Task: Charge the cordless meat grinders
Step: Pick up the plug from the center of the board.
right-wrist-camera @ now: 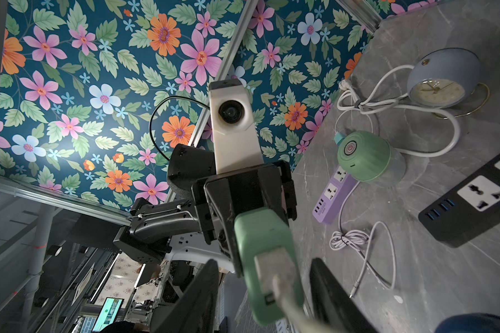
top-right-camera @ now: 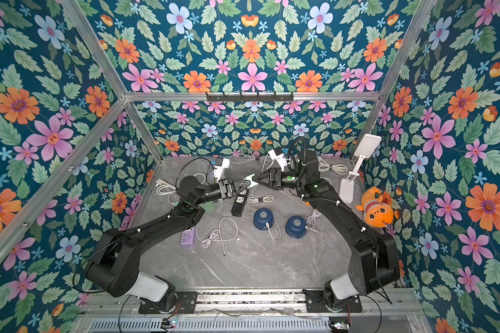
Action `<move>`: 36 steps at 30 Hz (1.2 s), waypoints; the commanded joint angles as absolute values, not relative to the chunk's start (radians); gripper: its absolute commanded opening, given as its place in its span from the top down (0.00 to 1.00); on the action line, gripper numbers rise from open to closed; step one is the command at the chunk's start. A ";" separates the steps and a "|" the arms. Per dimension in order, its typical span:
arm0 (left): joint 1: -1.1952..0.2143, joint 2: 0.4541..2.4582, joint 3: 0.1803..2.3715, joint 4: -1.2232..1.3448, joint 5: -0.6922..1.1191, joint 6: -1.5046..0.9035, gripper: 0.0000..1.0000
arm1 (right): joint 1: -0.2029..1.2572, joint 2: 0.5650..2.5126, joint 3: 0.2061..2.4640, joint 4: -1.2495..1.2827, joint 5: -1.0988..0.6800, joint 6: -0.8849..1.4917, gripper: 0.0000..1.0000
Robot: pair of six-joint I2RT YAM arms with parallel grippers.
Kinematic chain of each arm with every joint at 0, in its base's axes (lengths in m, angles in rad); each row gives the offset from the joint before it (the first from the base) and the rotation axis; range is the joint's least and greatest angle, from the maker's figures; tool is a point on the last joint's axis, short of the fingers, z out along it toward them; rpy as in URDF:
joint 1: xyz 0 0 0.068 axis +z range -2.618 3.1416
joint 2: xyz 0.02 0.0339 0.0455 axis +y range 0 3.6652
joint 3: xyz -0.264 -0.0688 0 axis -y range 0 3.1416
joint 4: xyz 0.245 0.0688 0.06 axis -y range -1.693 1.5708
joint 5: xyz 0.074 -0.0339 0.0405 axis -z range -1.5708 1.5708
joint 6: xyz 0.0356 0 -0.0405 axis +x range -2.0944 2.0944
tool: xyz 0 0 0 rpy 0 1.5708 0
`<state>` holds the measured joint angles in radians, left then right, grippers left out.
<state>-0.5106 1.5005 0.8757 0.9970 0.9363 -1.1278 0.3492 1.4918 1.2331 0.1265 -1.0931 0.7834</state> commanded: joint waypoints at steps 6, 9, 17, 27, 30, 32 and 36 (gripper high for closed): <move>-0.511 1.491 0.873 1.064 0.968 -1.166 1.00 | 0.367 1.514 1.236 0.284 -1.127 0.870 0.61; -0.511 1.493 0.871 1.066 0.968 -1.168 1.00 | 0.380 1.519 1.241 0.289 -1.135 0.871 0.67; -0.511 1.495 0.874 1.066 0.963 -1.171 0.98 | 0.400 1.520 1.241 0.295 -1.135 0.885 0.83; -0.480 1.368 0.854 0.632 0.766 -0.916 0.32 | 0.402 1.451 1.279 -0.117 -0.884 0.674 1.00; -0.455 1.310 0.790 0.544 0.641 -0.893 0.31 | 0.401 1.417 1.275 -0.229 -0.741 0.614 1.00; -0.452 1.284 0.763 0.458 0.537 -0.855 0.30 | 0.402 1.403 1.270 -0.285 -0.641 0.587 1.00; -0.473 1.305 0.748 0.227 0.314 -0.784 0.33 | 0.421 1.419 1.306 -0.446 -0.373 0.527 1.00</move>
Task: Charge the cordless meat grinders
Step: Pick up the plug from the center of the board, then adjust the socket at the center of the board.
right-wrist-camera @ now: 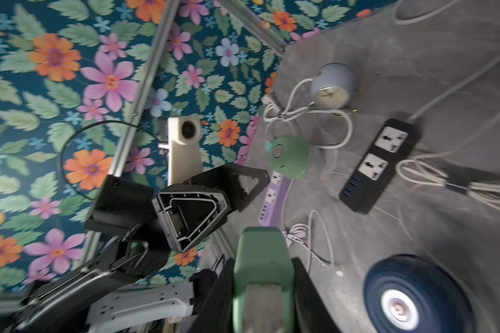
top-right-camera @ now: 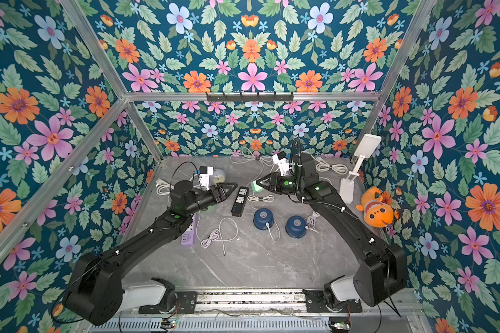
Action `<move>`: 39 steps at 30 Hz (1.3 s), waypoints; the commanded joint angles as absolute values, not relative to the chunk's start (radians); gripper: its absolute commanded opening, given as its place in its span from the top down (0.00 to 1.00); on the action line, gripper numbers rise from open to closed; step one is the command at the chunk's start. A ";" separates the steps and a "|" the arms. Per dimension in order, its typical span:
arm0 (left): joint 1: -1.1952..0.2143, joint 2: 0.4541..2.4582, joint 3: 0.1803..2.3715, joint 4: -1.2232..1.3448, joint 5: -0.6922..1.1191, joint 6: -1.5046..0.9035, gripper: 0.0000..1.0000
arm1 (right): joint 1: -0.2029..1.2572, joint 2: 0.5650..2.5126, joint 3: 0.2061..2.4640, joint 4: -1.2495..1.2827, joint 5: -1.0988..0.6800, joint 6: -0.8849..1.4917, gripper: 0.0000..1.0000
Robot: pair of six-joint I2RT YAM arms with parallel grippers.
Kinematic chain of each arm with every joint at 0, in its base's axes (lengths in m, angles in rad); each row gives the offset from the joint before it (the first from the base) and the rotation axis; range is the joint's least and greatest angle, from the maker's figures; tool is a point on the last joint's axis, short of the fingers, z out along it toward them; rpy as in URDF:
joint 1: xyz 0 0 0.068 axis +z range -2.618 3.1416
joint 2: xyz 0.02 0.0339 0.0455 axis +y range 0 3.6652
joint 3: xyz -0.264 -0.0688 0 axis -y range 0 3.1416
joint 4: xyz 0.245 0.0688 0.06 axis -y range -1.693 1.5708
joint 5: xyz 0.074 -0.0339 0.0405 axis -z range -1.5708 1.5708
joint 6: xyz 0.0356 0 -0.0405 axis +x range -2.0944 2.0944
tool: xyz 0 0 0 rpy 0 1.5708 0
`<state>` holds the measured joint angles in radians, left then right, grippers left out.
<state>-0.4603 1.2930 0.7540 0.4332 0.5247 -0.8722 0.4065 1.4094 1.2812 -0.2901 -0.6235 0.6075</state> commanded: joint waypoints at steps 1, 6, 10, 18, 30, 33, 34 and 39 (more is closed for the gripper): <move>-0.484 1.317 0.749 0.184 0.247 -0.776 0.34 | 0.432 1.430 1.326 -0.490 -0.292 0.512 1.00; -0.546 1.408 0.746 0.148 0.025 -0.792 0.33 | 0.544 1.520 1.459 -0.645 0.159 0.376 1.00; -0.573 1.517 0.795 0.166 -0.011 -0.774 0.34 | 0.555 1.584 1.501 -0.627 0.156 0.371 1.00; -0.581 1.681 0.807 0.286 0.030 -0.803 0.35 | 0.560 1.650 1.553 -0.598 0.081 0.392 1.00; -0.609 1.775 0.664 0.789 0.245 -0.983 0.37 | 0.560 1.920 1.742 -0.622 -0.068 0.435 1.00; -0.609 1.691 0.624 0.736 0.187 -0.973 0.37 | 0.564 1.999 1.813 -0.642 -0.092 0.443 1.00; -0.609 1.651 0.619 0.684 0.155 -0.957 0.37 | 0.564 2.024 1.837 -0.654 -0.095 0.444 1.00; -0.609 1.425 0.626 0.375 -0.013 -0.854 0.35 | 0.576 2.122 1.943 -0.700 -0.083 0.443 1.00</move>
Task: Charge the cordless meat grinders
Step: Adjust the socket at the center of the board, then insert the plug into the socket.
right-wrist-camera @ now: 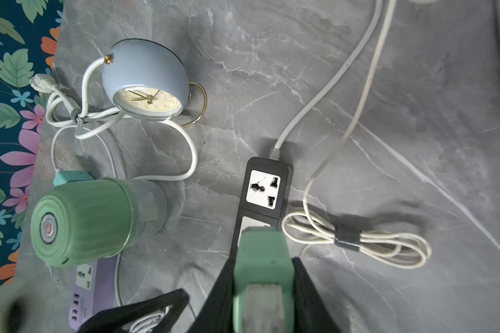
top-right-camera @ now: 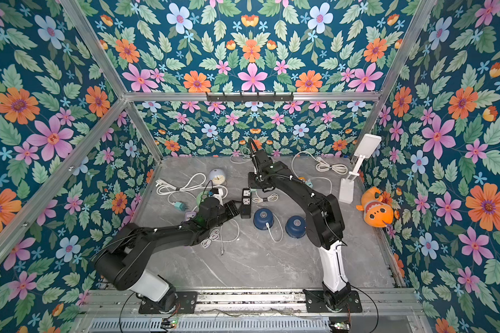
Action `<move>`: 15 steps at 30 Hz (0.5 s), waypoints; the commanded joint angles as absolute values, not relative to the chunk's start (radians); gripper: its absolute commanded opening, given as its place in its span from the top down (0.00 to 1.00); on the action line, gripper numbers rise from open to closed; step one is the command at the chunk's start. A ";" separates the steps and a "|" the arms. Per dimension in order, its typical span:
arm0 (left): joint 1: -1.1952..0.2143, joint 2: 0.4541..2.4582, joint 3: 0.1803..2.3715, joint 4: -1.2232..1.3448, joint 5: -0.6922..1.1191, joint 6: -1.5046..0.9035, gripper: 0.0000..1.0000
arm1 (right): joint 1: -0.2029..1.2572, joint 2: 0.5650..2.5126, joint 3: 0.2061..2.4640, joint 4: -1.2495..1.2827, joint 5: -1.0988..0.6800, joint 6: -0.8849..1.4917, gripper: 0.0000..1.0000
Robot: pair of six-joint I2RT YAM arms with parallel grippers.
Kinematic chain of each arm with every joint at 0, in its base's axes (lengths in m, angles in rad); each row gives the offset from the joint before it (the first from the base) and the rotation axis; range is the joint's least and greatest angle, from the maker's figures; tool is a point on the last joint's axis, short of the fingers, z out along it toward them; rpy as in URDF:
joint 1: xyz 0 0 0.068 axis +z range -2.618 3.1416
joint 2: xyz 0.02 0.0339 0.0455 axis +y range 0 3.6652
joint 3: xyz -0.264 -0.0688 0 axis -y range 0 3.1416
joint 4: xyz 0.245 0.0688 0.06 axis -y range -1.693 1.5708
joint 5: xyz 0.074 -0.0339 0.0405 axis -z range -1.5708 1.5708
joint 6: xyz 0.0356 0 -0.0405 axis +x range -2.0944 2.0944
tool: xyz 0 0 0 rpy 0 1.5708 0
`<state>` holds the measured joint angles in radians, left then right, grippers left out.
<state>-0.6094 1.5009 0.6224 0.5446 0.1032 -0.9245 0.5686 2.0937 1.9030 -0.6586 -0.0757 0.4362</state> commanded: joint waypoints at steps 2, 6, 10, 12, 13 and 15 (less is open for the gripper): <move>-0.609 1.349 0.625 0.295 -0.052 -0.822 0.34 | 0.580 2.156 1.981 -0.721 -0.069 0.444 1.00; -0.609 1.215 0.604 0.183 -0.105 -0.784 0.32 | 0.594 2.221 2.048 -0.767 -0.027 0.449 1.00; -0.609 1.114 0.565 0.115 -0.132 -0.765 0.32 | 0.595 2.267 2.087 -0.796 0.004 0.469 1.00; -0.609 1.073 0.545 0.088 -0.142 -0.762 0.31 | 0.595 2.284 2.106 -0.813 0.024 0.478 1.00; -0.609 1.052 0.533 0.077 -0.147 -0.763 0.31 | 0.595 2.292 2.113 -0.820 0.031 0.480 1.00; -0.608 1.018 0.514 0.065 -0.153 -0.763 0.31 | 0.596 2.300 2.121 -0.819 0.037 0.486 1.00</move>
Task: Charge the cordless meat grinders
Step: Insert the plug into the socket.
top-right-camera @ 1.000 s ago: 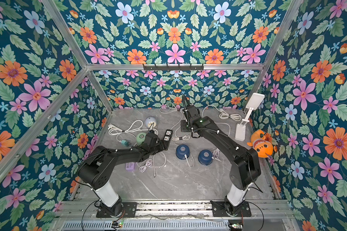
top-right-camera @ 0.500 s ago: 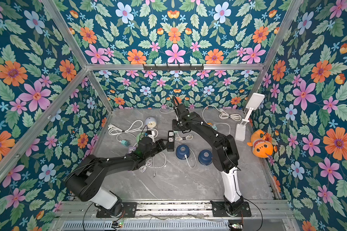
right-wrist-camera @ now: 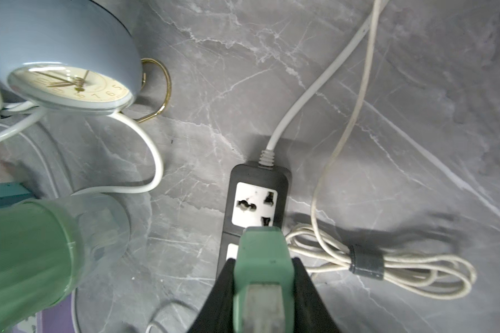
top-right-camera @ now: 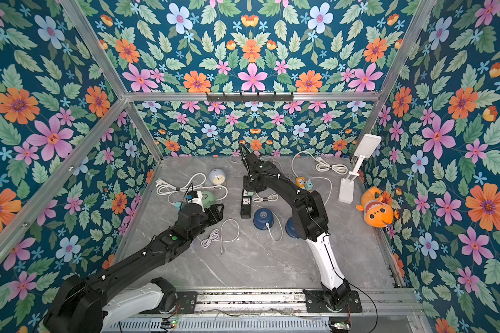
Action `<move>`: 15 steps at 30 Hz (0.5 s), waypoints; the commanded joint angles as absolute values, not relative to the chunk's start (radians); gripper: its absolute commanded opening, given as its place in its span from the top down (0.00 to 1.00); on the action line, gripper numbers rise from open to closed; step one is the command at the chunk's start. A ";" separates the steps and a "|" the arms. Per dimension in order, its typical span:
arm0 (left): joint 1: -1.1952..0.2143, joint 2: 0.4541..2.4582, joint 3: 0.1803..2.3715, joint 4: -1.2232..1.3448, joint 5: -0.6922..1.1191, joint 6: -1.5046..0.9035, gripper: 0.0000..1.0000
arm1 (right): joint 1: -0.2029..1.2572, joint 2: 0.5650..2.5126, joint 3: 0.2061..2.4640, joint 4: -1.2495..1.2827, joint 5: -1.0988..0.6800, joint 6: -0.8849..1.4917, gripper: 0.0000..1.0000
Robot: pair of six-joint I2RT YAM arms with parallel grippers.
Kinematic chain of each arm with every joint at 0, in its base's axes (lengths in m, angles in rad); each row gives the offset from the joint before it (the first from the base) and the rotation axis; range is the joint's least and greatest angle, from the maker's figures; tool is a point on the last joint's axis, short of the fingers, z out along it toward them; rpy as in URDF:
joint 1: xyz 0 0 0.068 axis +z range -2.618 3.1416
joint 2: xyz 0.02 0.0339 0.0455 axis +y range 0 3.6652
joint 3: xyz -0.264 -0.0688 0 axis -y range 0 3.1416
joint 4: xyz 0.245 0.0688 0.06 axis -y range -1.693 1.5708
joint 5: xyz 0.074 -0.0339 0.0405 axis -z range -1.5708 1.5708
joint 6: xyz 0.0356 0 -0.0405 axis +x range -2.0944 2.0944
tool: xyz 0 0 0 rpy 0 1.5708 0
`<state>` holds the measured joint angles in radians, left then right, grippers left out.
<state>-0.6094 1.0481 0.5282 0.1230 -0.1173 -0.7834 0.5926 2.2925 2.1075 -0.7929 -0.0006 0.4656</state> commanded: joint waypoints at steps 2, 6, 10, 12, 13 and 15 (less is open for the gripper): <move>-0.607 0.992 0.501 0.057 -0.156 -0.763 0.31 | 0.596 2.308 2.130 -0.816 0.038 0.493 1.00; -0.607 0.963 0.490 0.041 -0.159 -0.759 0.30 | 0.595 2.339 2.171 -0.832 0.038 0.503 1.00; -0.607 0.950 0.478 0.034 -0.160 -0.756 0.30 | 0.597 2.356 2.187 -0.837 0.034 0.520 1.00; -0.607 0.945 0.471 0.035 -0.157 -0.758 0.30 | 0.597 2.361 2.186 -0.833 0.038 0.525 1.00; -0.607 0.944 0.469 0.035 -0.155 -0.758 0.30 | 0.597 2.362 2.188 -0.833 0.039 0.525 1.00; -0.607 0.940 0.464 0.035 -0.155 -0.761 0.30 | 0.597 2.372 2.196 -0.835 0.045 0.529 1.00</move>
